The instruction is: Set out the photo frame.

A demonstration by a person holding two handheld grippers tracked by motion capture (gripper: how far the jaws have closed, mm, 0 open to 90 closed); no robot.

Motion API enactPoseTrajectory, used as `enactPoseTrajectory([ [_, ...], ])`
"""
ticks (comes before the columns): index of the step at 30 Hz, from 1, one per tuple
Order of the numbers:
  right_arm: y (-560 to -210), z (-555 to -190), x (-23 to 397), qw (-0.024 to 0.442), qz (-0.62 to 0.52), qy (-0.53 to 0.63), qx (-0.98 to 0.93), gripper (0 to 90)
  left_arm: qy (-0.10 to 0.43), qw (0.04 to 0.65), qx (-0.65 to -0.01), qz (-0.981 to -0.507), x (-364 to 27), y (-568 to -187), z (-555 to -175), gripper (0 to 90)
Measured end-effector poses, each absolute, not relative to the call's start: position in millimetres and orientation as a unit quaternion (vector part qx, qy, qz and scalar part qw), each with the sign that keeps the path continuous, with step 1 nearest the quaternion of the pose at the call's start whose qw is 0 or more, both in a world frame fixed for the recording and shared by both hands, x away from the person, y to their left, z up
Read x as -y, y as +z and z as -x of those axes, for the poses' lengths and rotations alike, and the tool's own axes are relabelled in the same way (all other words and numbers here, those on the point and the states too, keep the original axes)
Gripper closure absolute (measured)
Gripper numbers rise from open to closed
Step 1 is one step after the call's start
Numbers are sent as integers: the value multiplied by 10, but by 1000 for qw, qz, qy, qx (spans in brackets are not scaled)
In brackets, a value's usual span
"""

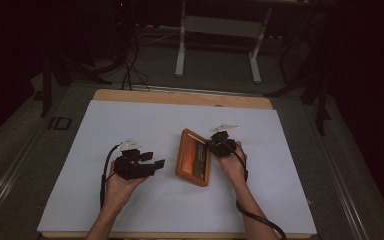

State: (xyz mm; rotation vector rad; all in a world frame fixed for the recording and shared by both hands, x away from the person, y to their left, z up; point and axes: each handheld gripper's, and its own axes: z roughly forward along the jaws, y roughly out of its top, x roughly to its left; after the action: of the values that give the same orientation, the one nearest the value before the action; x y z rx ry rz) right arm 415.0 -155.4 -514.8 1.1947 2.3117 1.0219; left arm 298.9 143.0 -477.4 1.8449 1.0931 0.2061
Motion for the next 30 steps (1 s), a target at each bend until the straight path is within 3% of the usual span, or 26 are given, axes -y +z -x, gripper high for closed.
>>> enactPoseTrajectory([
  [14, -5150, -4148, 1554, 175, -415, 360, -817, 900, 56, 480, -422, -767, -1155, -4840, -2958, 311],
  [23, -5156, -4143, 1555, 177, -415, 362, -816, 900, 44, 469, -412, -780, -926, -4969, -2980, 179],
  [30, -5159, -4141, 1559, 177, -415, 364, -815, 900, 15, 474, -414, -777, -836, -5054, -3038, 172],
])
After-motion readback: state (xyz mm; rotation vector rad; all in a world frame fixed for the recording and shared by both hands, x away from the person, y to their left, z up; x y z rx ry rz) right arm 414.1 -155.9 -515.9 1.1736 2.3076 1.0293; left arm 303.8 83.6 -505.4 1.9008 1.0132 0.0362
